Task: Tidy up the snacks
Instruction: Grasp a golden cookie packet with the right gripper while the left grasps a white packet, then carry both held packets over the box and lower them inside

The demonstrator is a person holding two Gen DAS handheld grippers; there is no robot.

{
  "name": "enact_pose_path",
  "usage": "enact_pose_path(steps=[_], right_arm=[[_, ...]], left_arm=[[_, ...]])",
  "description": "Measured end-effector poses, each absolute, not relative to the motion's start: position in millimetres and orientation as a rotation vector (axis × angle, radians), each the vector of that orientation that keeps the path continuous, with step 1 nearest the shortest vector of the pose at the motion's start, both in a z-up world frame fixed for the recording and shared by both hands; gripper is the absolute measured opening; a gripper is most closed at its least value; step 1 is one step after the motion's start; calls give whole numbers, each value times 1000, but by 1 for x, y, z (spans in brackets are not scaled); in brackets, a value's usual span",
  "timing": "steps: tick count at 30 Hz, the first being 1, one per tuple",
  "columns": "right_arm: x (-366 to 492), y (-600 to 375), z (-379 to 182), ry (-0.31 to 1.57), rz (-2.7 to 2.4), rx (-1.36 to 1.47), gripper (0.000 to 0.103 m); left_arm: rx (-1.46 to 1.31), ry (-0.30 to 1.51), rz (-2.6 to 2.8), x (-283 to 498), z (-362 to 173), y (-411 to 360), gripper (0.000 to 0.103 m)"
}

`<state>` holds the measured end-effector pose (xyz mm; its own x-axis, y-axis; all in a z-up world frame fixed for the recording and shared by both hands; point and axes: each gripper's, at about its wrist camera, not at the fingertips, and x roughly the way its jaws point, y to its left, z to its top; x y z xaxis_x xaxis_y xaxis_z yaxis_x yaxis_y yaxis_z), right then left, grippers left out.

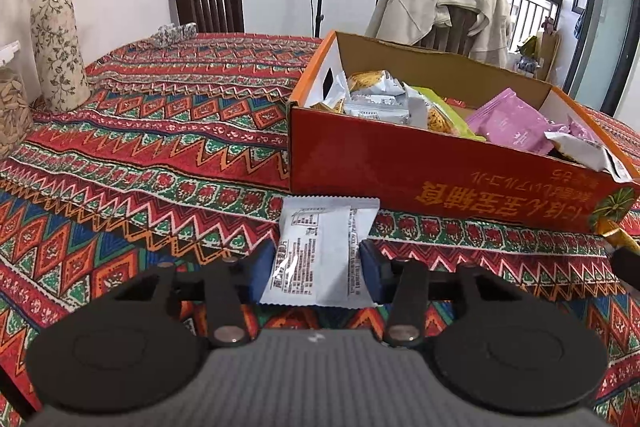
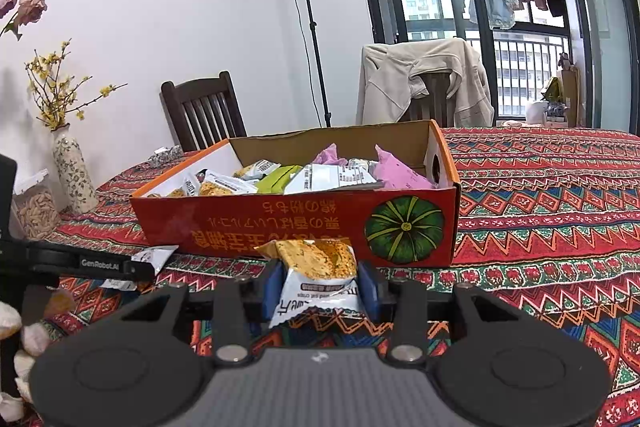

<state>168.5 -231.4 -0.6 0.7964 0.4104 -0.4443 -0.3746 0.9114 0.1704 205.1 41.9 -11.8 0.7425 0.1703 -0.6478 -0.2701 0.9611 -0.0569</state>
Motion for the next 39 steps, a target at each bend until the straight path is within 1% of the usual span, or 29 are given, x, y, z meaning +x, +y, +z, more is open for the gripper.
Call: enact_pose_path(steps=[7,12,13,14,19,21,22,23,28,33,34,36,38,39], right_arm=[[167,-229,-1,494,438,69,40],[164,-227,0,479,458,61,40],[163,-227,0,475,462,60,40],[162,-227,1,470,467,60,40],[157,-223,3,444,477,40,40],[156,-222,3,442,475,29,40],[155,-221,3,440,475,26,40],[154,-221,3,438,474,25,40],[154,-221,2,445,461,21,41],[155,-220,1,452,460,10,41],[155,-219,1,453,460,8,41],[154,-219,1,454,459,6,41],[155,-219,1,454,459,7,41],[155,-219,1,454,459,6,41]], left_arm=[[-154,631,201,179,-5,38,46],[-160,576,168,161,4,34,44],[-158,564,162,159,6,33,28],[-156,558,152,157,9,33,22],[-150,544,139,152,11,31,22],[-167,576,156,154,6,34,34],[-177,593,168,157,3,36,49],[-188,602,179,158,0,39,61],[-217,659,180,169,-12,45,80],[-195,675,192,175,-19,43,83],[-184,675,196,175,-20,41,81],[-157,672,198,175,-20,38,70],[-130,663,193,173,-20,33,47],[-124,659,184,172,-20,32,47]])
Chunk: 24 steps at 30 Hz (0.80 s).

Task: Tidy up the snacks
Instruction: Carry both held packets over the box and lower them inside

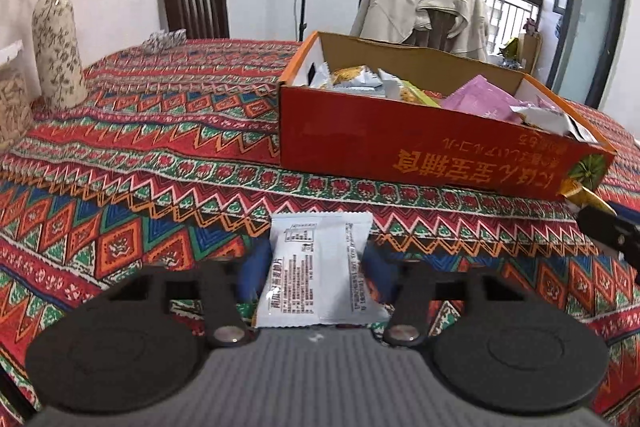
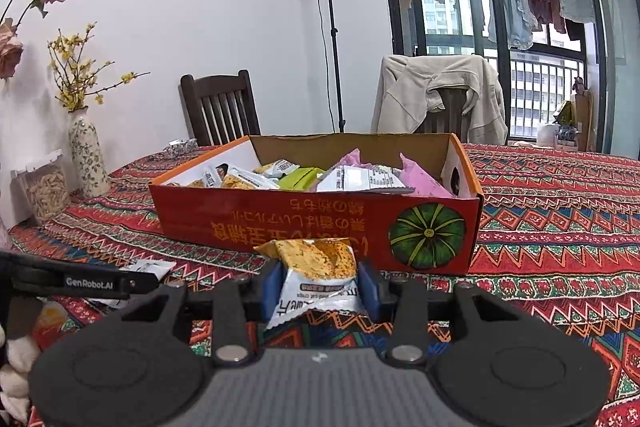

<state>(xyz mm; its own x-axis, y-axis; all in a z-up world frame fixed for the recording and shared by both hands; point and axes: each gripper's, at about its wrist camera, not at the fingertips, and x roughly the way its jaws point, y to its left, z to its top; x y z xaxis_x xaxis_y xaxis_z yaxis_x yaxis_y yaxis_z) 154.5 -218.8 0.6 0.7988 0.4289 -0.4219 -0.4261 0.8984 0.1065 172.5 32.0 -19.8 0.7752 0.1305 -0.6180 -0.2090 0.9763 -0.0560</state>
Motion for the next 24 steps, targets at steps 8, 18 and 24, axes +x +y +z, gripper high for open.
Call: enact_pose_path(steps=[8,18,24], right_arm=[[154,-219,0,450,460,5,41],[143,-222,5,410,473,23,41],[133,-228,25,351,491,41,41]], left_arm=[[-134,601,144,161,-15,30,43],[-128,515,140,148,1,28,43],[-135,449,127,145,31,27,43]])
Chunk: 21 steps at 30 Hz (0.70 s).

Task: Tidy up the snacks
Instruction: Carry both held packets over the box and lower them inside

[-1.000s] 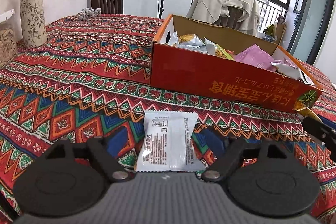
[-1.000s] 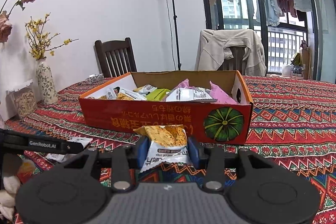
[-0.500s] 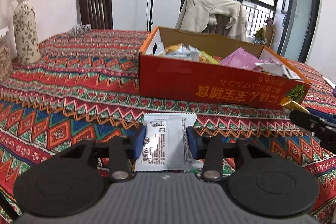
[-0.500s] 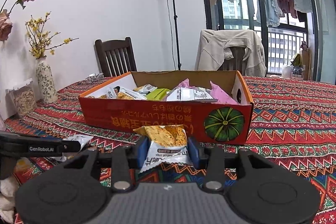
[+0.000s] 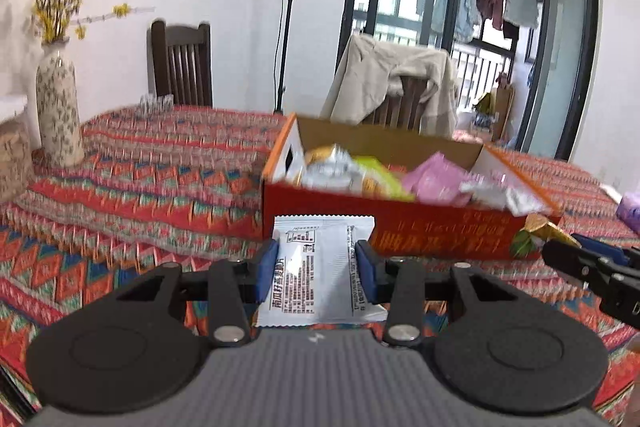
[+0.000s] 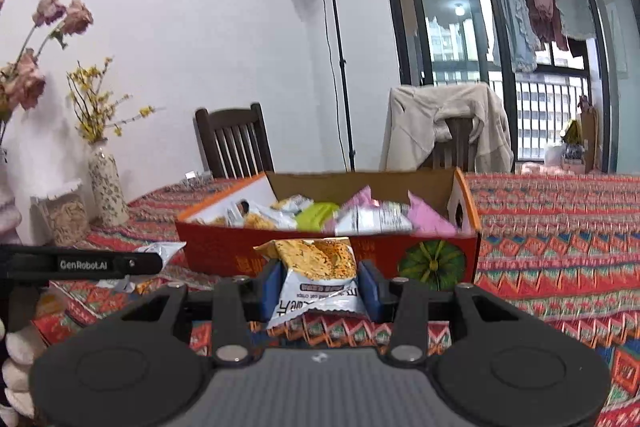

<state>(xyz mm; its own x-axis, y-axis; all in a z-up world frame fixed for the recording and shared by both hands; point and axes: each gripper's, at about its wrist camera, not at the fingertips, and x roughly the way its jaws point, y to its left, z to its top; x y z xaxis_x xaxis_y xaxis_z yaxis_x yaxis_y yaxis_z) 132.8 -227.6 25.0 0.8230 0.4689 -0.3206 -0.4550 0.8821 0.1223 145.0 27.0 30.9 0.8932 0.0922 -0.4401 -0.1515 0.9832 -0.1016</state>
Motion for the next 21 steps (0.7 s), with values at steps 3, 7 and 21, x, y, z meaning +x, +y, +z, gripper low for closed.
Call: enact_pose_path(steps=[3,7,21], right_arm=[[139,-227,38,323,492,30,41],[155,-227,55,290,477,20,41],[254,-218,58,290,338,116,41]], left_arm=[[-116,416,121,152,45,25,43],[-98,375,108,170,62,20,43],[-124,360,129,259,55,2,43]])
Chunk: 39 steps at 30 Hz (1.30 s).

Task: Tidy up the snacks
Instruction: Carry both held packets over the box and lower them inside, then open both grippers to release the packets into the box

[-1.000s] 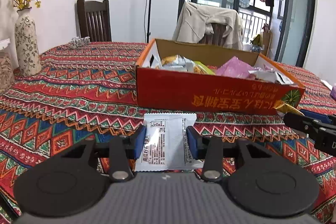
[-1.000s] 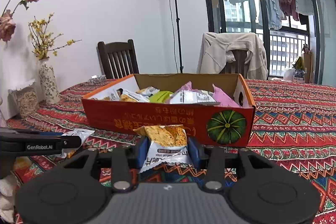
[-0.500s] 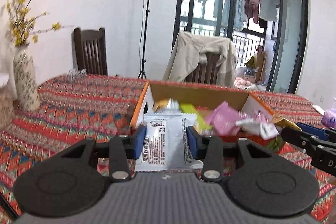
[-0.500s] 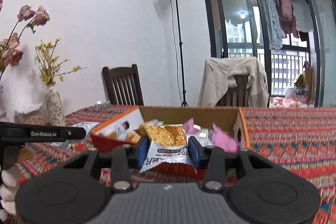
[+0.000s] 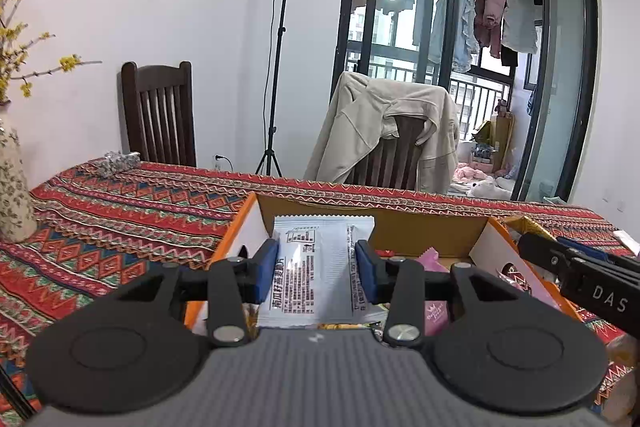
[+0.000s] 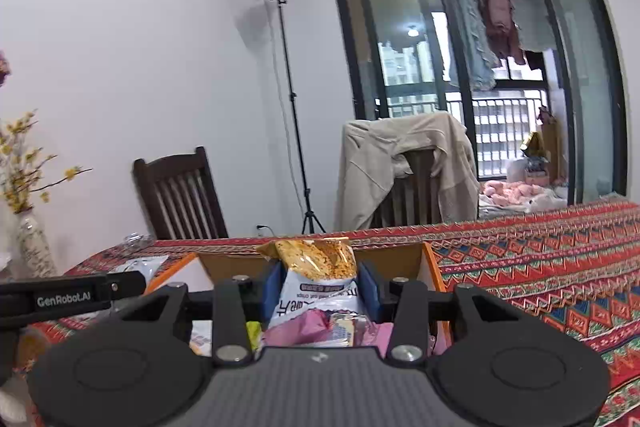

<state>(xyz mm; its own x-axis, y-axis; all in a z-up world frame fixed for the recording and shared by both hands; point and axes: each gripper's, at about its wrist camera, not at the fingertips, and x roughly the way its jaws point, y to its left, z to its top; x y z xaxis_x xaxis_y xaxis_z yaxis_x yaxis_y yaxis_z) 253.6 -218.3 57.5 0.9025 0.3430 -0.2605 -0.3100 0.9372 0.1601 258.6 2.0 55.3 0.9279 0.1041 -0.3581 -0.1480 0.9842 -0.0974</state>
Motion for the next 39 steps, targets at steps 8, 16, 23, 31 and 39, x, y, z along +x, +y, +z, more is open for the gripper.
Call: enact_pose_path(steps=[8,16,23,31,39], right_arm=[[270,-218,33,324,356,98,41],[260,-214,27,331,340,53,82],[258,-216,23,332,328,61,103],[257,-218,23,328,316,65,103],[251,-220,27,306,295,54,103]], left_arm=[[-92,372,85,272,34,4,43],[-157,347,96,264,31,19,91],[-183,352,146,263,28,26,103],[-196,368,165,267,24,27,103],[-210,323,191,253,44,25,103]])
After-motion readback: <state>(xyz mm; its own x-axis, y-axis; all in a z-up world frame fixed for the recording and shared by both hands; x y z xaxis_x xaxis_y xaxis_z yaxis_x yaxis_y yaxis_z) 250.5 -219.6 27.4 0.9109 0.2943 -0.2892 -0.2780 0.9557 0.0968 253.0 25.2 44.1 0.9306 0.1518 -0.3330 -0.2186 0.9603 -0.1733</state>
